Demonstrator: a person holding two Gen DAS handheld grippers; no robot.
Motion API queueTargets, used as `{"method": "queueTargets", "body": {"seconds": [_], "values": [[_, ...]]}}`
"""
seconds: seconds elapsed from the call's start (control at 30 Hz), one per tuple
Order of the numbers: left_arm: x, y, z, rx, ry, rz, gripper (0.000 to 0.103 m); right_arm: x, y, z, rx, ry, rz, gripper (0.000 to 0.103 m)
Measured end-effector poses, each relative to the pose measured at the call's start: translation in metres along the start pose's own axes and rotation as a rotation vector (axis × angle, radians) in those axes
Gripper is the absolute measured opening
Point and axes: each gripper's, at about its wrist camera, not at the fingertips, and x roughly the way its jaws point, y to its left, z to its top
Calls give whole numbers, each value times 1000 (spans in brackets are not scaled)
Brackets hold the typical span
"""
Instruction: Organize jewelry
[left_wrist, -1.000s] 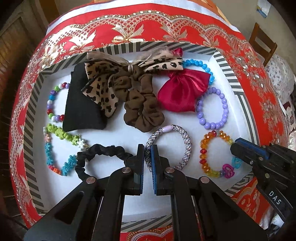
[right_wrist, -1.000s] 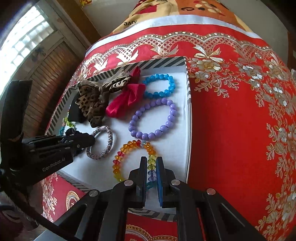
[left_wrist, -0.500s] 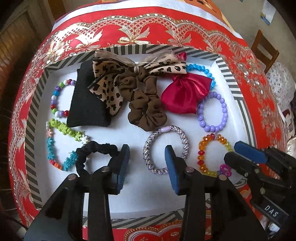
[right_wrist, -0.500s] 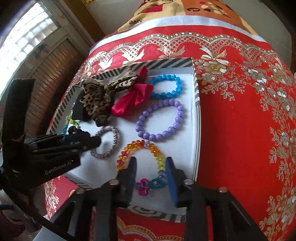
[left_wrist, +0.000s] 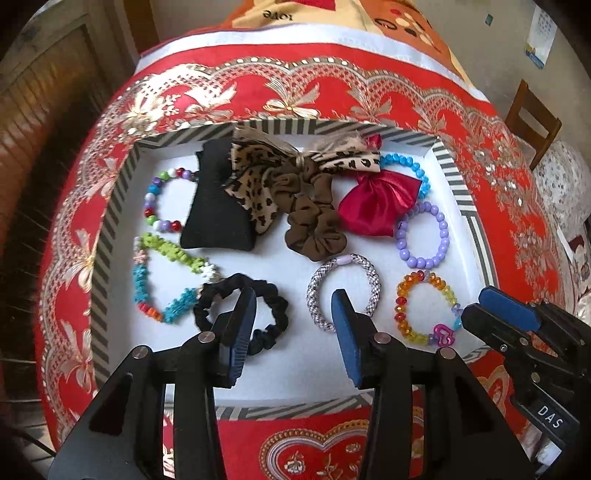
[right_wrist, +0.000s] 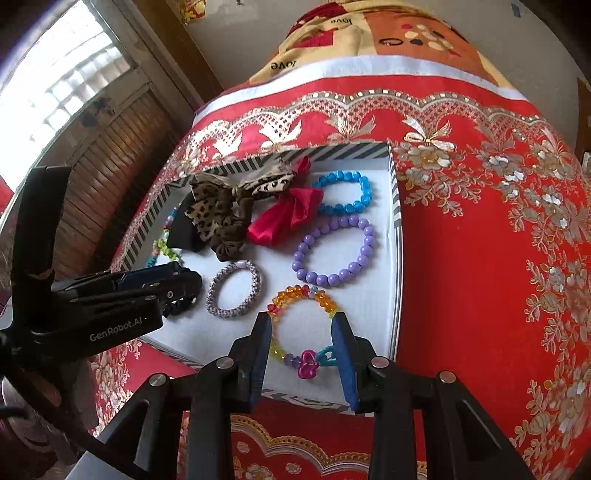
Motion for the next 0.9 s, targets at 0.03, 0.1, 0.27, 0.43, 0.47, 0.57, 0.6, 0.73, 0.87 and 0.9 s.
{"method": "queueTargets", "body": {"seconds": [0.03, 0.1, 0.27, 0.43, 0.47, 0.57, 0.6, 0.73, 0.87, 0.9], "values": [[-2, 1, -1, -6, -3, 1, 42, -1, 1, 0, 0, -6, -2, 32], [-7, 4, -3, -17, -12, 8, 42, -4, 5, 0, -3, -19, -10, 32], [-19, 11, -9, -45, -34, 20, 42, -7, 16, 0, -5, -49, -35, 34], [-34, 16, -17, -68, -64, 50, 42, -10, 31, 1, -27, -76, -60, 36], [-36, 16, -18, -69, -69, 56, 42, -12, 34, 1, -30, -82, -61, 39], [-46, 17, -21, -75, -91, 72, 42, -19, 41, 2, -38, -107, -69, 42], [-49, 18, -23, -80, -98, 73, 42, -21, 43, 2, -42, -112, -71, 42], [-60, 20, -28, -96, -124, 88, 42, -29, 50, 3, -53, -131, -82, 42], [-67, 20, -32, -101, -142, 111, 42, -35, 54, 1, -58, -140, -87, 42], [-69, 20, -33, -102, -146, 113, 42, -36, 55, 1, -58, -143, -89, 42]]}}
